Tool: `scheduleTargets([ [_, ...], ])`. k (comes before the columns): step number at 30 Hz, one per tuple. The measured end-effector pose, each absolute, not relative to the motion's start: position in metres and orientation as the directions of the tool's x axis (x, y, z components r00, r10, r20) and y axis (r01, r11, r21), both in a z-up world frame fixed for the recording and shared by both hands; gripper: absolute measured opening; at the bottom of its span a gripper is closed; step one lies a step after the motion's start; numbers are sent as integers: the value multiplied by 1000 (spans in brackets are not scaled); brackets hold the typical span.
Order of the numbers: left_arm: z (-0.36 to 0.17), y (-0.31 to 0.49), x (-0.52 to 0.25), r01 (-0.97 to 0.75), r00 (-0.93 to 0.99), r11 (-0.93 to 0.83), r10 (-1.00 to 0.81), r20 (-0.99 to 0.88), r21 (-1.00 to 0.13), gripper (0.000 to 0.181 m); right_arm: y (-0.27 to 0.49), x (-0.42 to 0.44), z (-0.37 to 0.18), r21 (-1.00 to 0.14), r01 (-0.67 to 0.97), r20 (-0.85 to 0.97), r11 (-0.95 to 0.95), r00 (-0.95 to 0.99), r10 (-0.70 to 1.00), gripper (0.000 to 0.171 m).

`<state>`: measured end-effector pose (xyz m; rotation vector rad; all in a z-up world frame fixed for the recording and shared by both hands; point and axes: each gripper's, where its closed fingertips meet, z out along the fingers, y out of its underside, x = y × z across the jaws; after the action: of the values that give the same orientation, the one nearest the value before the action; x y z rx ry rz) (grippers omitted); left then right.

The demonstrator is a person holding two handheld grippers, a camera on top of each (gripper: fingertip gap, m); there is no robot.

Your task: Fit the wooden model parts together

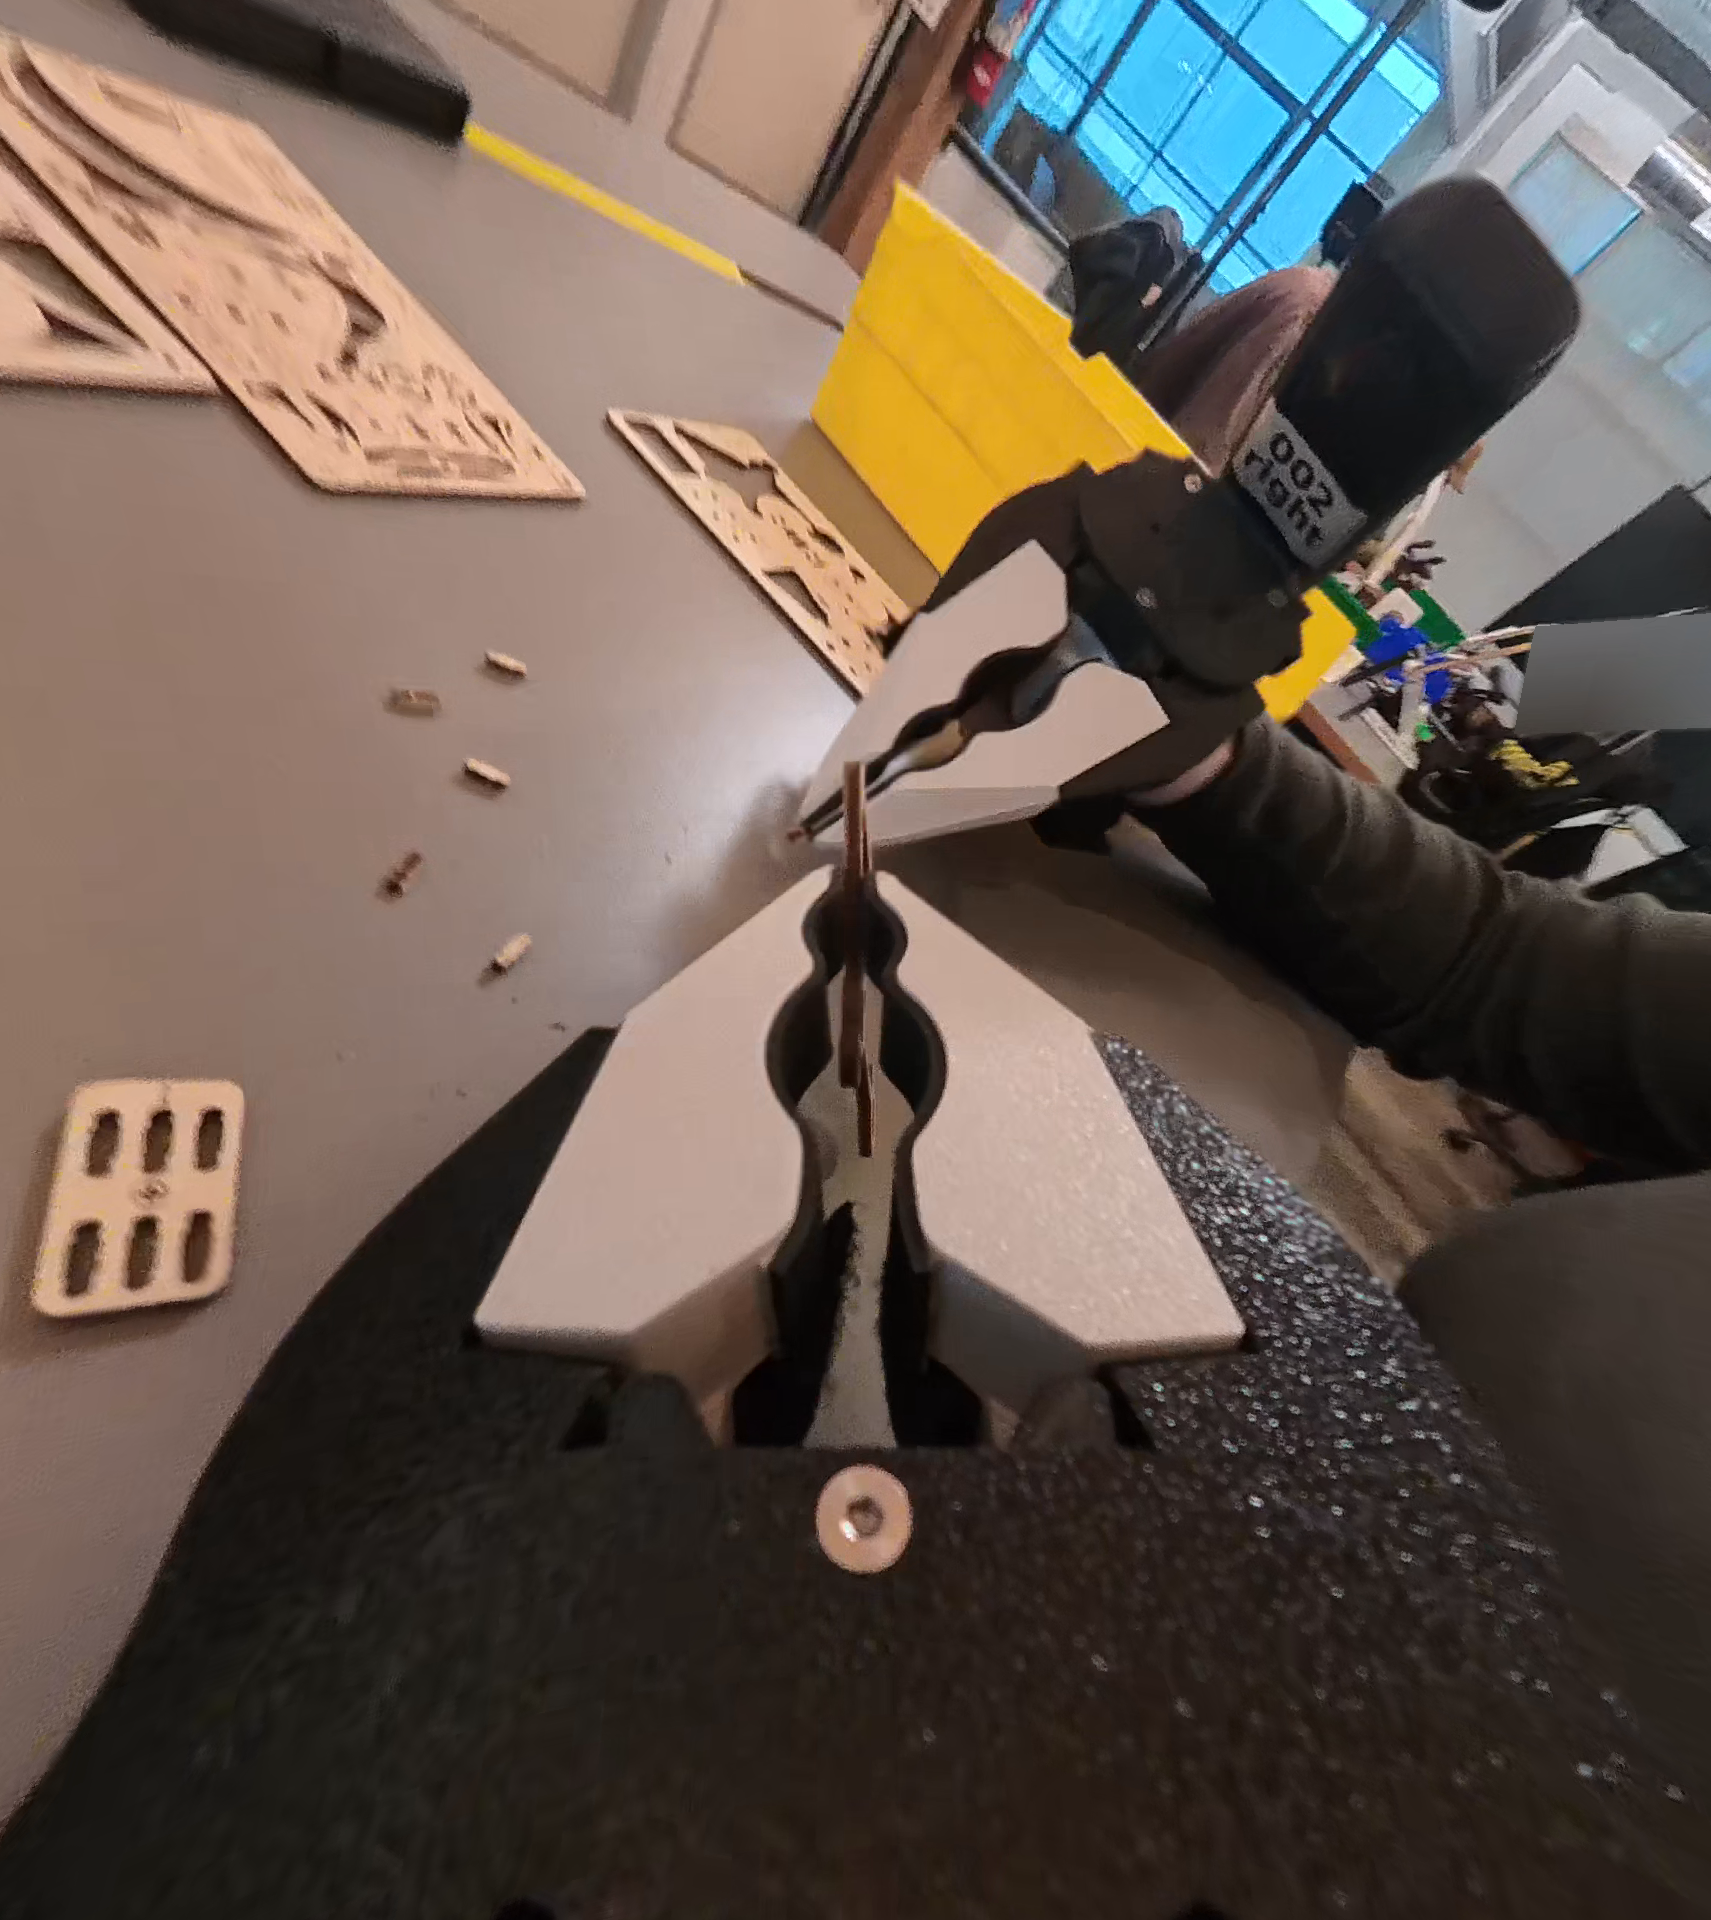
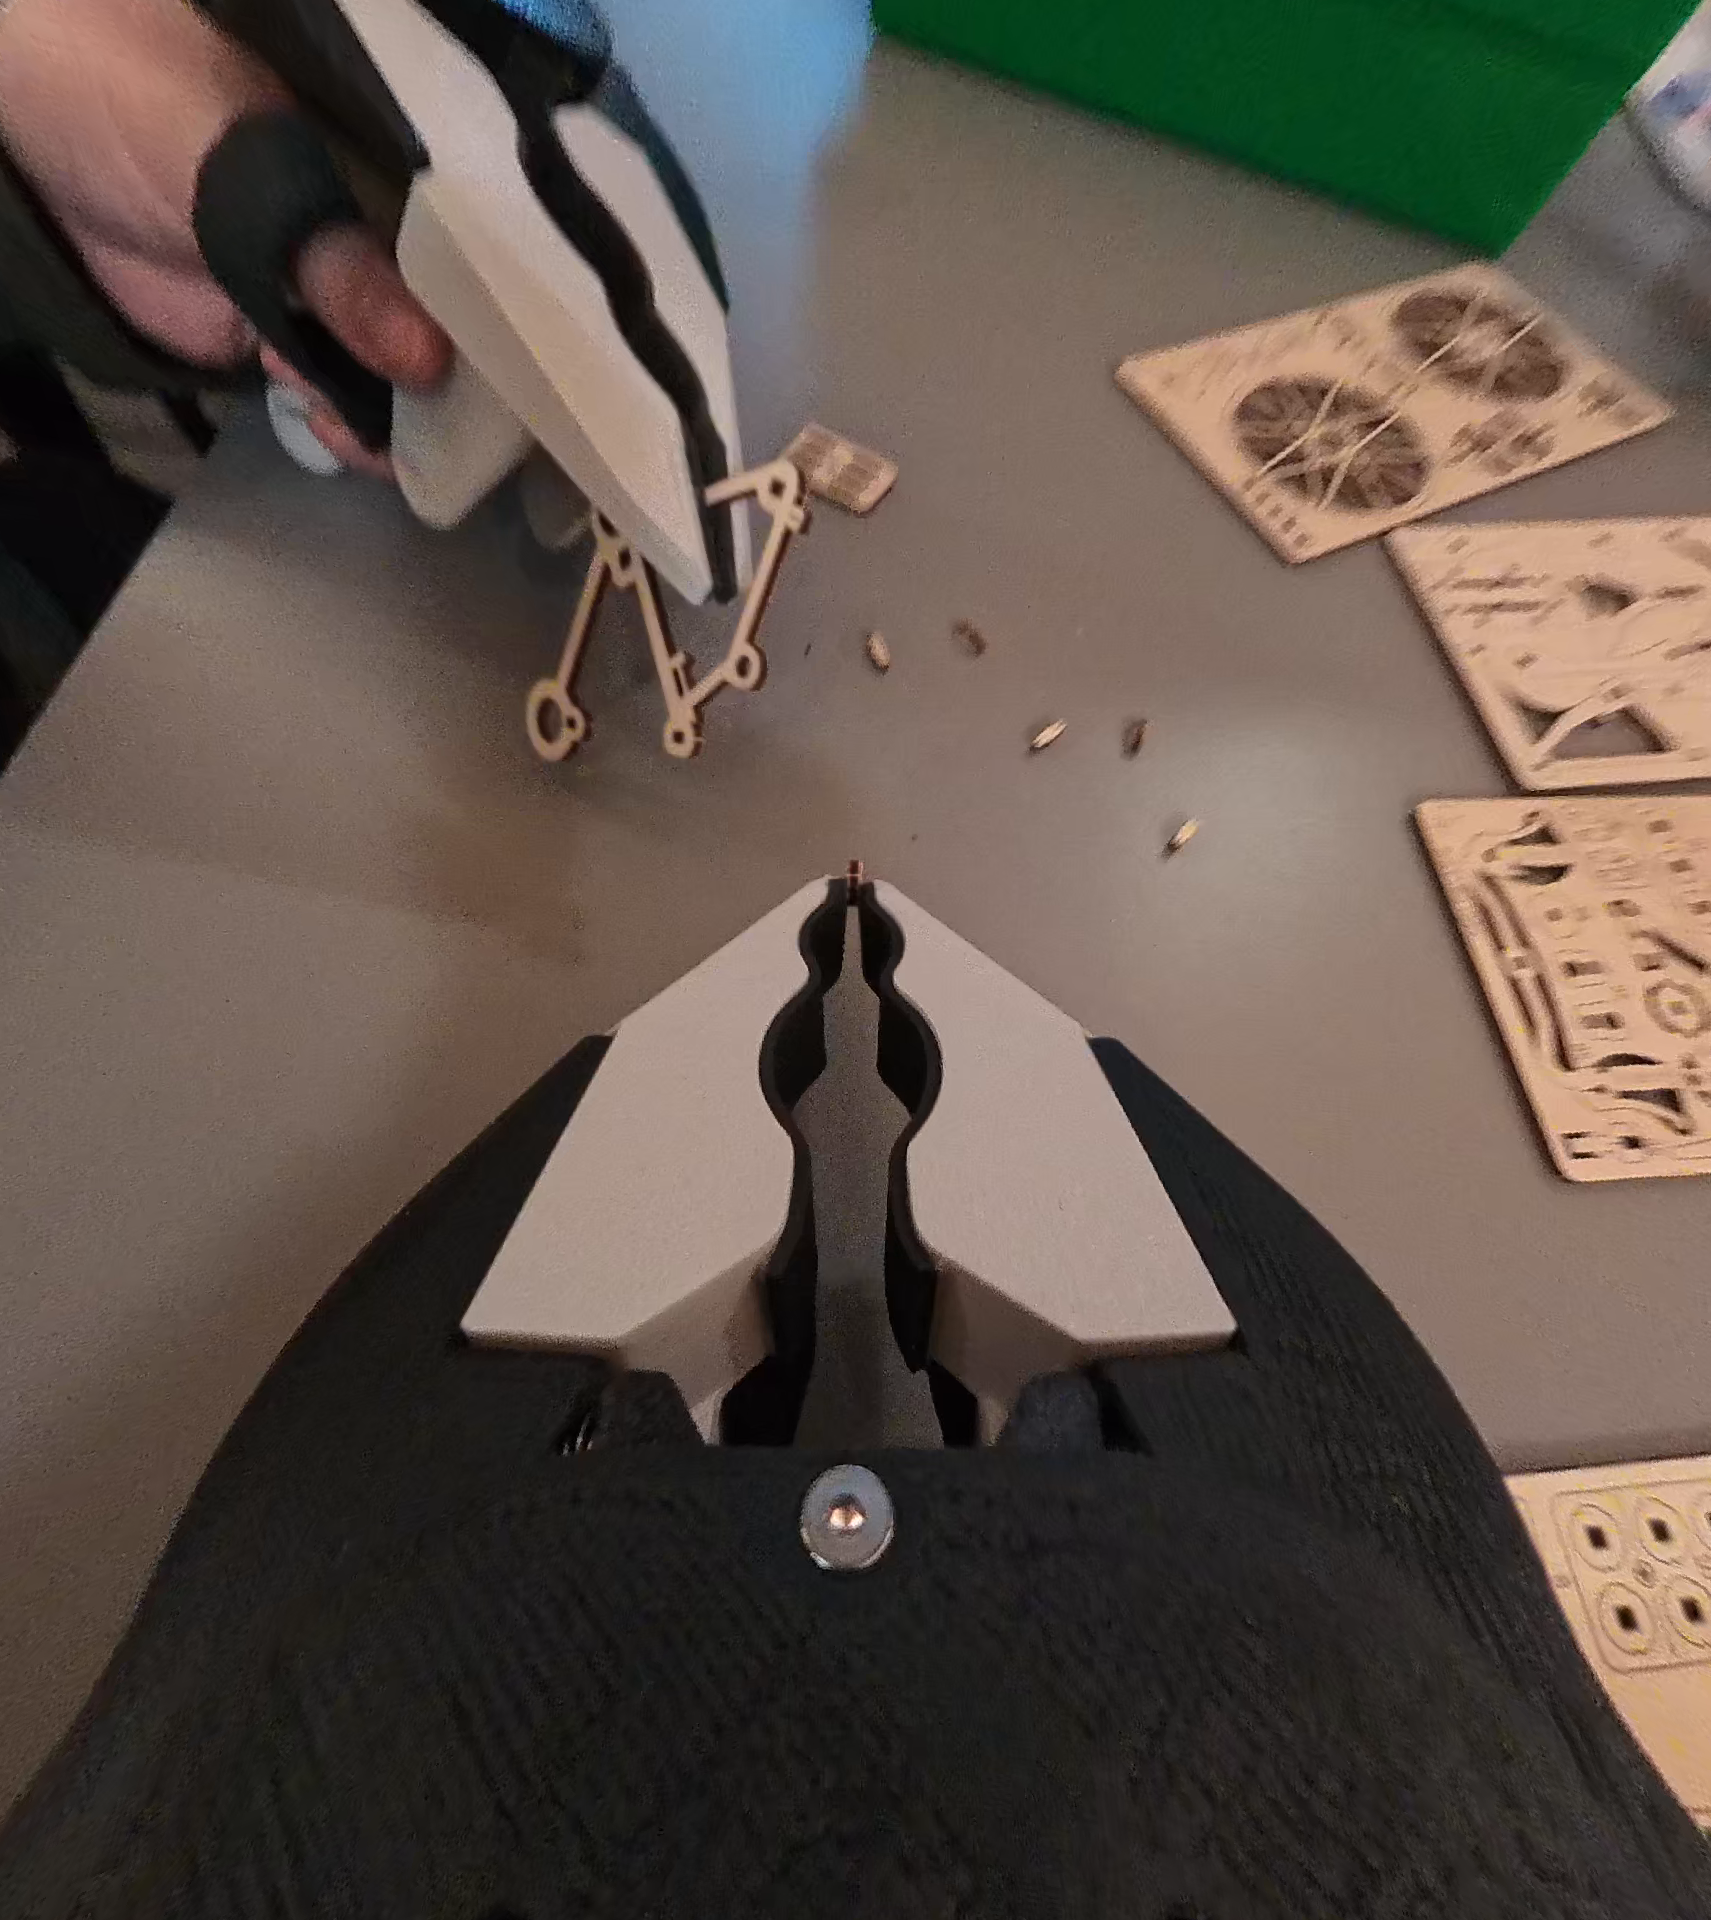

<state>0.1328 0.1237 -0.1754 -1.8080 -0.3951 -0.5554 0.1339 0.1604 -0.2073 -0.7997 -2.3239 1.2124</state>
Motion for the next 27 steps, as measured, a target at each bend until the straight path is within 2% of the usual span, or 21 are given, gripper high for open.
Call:
scheduleTargets([
  [1,-171,125,129,503,852,-271,-5,524,-820,0,161,131,-200,-857,276,102,435,-737,668,0],
  [6,-147,135,111,414,910,-134,28,414,-900,0,169,121,-173,-912,132,234,387,-609,758,0],
  [14,-137,162,99,448,890,-57,-59,451,-892,0,191,119,-145,-902,12,403,432,-339,850,0],
  [16,-130,170,93,360,930,-39,-67,362,-932,0,193,119,-133,-907,-16,410,422,-276,869,0],
  [20,-126,192,77,68,997,-61,-30,70,-996,0,193,110,-111,-923,-35,384,384,-164,908,0],
  [24,-124,208,69,-168,985,-36,-34,-167,-985,0,198,93,-104,-946,-22,325,324,-54,944,0],
  [27,-127,212,69,-232,971,-7,-64,-231,-973,0,197,80,-110,-955,6,295,295,-19,955,0],
])
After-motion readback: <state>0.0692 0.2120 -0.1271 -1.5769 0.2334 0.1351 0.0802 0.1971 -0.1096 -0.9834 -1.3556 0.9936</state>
